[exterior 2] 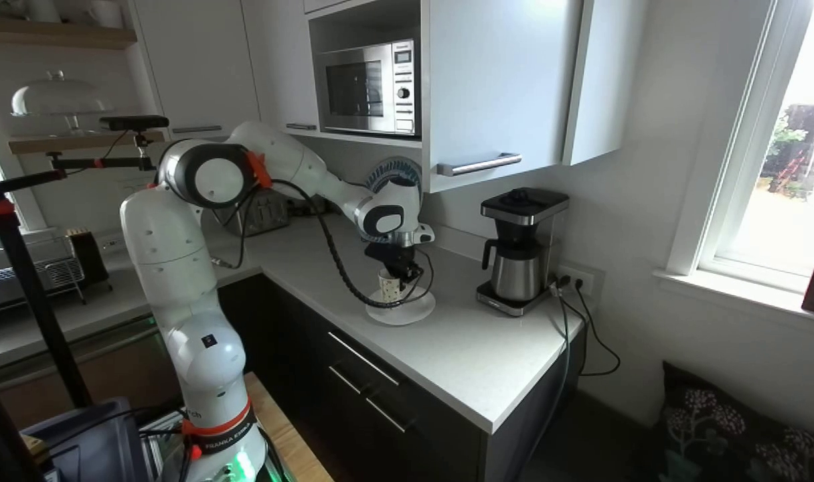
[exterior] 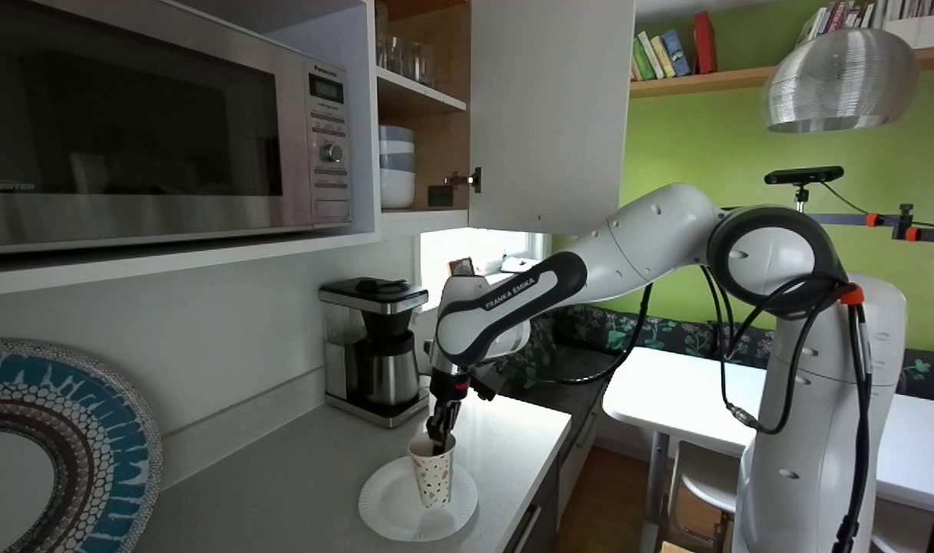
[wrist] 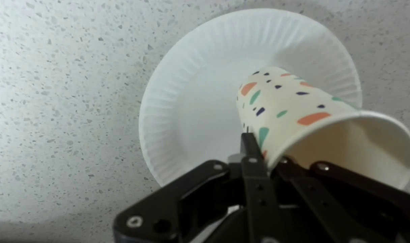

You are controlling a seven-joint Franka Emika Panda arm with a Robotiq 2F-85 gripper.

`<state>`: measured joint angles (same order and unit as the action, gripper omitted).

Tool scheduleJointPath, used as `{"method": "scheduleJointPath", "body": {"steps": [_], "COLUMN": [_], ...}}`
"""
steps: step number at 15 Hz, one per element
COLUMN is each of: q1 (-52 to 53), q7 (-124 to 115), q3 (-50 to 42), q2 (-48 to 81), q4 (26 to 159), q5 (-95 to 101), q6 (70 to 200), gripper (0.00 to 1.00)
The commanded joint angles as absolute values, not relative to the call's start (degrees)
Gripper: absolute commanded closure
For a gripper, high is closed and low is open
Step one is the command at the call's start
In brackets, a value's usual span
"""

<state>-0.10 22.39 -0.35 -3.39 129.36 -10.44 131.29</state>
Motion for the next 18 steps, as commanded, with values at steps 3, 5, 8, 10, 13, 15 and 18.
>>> {"method": "scheduleJointPath", "body": {"steps": [3,5,8,10,13,15,18], "q1": [0.1,0.2,0.0,-0.2,-0.8,-1.6,-2.9], "q7": [21.9,21.9,22.2,22.0,20.1,14.3,3.9], "q3": [-0.7,-0.8,-1.2,-1.6,-2.3,-2.5,-1.9], "q2": [-4.0,-3.9,-4.6,-5.8,-8.9,-11.2,-15.4], "q4": [133.8,134.1,133.3,132.5,130.8,129.0,126.5], "q5": [-11.0,-11.8,-12.8,-13.7,-10.8,-8.0,-2.7], "q6": [138.8,140.1,138.2,136.7,131.7,125.8,118.3], "gripper": [1.0,1.0,0.72,0.6,0.35,0.22,0.01]}}
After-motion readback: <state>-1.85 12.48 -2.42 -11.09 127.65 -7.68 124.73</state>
